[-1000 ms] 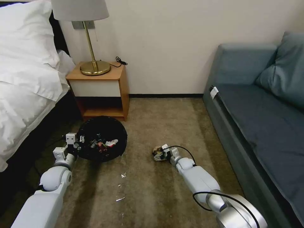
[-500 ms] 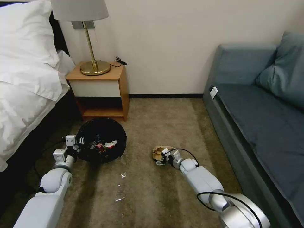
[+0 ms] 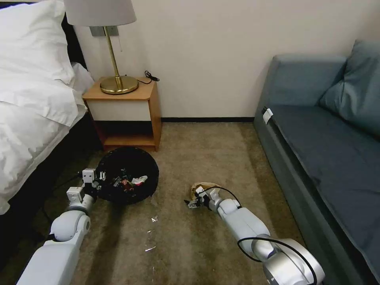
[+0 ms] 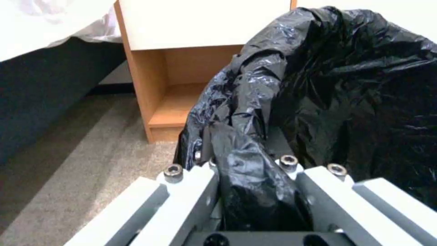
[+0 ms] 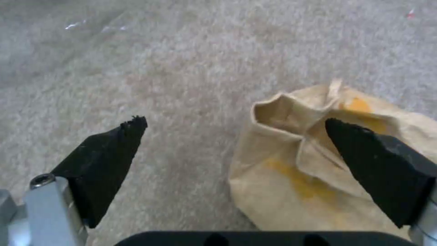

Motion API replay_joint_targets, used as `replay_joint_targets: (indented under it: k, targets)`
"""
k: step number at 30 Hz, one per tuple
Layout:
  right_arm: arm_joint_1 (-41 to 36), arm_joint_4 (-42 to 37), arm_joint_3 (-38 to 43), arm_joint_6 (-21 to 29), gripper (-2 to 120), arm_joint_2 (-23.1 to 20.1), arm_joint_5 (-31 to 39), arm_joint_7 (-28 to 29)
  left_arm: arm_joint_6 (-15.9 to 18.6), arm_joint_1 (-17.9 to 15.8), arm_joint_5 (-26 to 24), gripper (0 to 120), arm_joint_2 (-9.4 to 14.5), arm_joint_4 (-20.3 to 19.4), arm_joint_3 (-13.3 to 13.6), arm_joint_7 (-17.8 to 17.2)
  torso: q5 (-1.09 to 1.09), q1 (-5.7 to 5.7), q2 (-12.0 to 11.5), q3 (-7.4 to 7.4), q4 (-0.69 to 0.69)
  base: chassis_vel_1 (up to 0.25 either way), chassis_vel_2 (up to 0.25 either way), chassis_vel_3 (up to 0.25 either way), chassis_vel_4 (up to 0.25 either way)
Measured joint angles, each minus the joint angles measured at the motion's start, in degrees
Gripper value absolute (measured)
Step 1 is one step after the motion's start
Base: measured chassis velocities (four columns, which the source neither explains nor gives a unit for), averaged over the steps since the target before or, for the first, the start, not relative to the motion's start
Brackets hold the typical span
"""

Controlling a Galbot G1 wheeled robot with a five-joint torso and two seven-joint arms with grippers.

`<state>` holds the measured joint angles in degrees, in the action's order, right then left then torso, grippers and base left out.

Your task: Pick up the trash bin, then pick up the garbage on the floor and place it into the trash bin.

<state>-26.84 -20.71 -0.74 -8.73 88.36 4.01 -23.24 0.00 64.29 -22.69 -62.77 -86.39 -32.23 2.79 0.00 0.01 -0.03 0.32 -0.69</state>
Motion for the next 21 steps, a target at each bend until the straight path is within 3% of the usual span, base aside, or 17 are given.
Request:
replay_joint_targets:
  k: [21]
  targets:
    - [0.4,0.5,0.4,1.8,100,-0.3,0.0,2.0,-0.2,-0.6,-0.5,4,0.1,0.8,0.0,0.4,0.01,0.00,0.0,0.00,0.00,0.000,0.000,0.000,0.000]
